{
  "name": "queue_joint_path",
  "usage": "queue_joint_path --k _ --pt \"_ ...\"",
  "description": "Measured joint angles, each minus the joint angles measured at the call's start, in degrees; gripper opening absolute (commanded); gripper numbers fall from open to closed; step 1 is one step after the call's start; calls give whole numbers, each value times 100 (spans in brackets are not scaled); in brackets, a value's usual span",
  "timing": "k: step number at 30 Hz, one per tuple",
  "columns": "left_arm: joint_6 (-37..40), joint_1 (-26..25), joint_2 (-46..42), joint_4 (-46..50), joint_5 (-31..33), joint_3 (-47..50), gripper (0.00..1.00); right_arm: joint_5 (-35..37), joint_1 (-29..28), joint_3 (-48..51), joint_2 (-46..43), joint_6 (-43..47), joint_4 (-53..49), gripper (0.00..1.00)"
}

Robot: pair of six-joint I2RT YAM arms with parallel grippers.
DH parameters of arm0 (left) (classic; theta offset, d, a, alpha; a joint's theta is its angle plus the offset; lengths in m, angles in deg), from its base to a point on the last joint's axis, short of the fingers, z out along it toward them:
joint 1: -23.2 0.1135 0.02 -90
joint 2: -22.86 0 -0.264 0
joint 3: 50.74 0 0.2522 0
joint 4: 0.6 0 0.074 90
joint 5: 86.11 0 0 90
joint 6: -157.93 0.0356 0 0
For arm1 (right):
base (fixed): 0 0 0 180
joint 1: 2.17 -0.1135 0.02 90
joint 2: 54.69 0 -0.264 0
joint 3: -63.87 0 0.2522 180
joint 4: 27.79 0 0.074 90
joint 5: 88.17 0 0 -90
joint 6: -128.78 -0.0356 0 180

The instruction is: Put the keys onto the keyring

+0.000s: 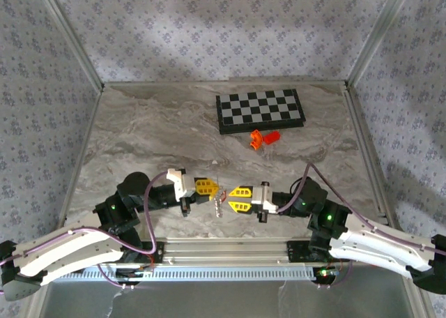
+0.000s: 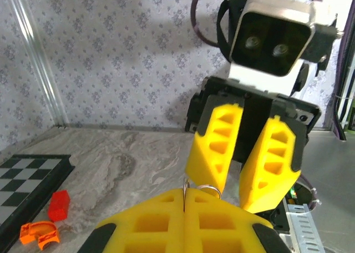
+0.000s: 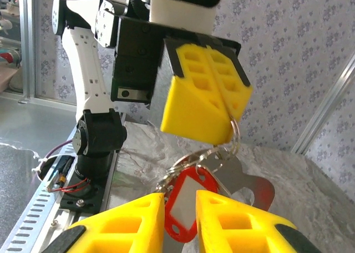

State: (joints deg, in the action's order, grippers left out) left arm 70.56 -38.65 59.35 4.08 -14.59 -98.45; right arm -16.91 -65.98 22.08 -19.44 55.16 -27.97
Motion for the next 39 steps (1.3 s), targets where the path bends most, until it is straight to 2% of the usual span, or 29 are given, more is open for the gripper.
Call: queue_joint_path --k 30,39 --pt "-79 0 155 -127 -560 4 0 -208 105 -68 280 -804 732 25" --pt "-79 0 157 -127 -581 4 0 -208 105 -68 348 -802 765 19"
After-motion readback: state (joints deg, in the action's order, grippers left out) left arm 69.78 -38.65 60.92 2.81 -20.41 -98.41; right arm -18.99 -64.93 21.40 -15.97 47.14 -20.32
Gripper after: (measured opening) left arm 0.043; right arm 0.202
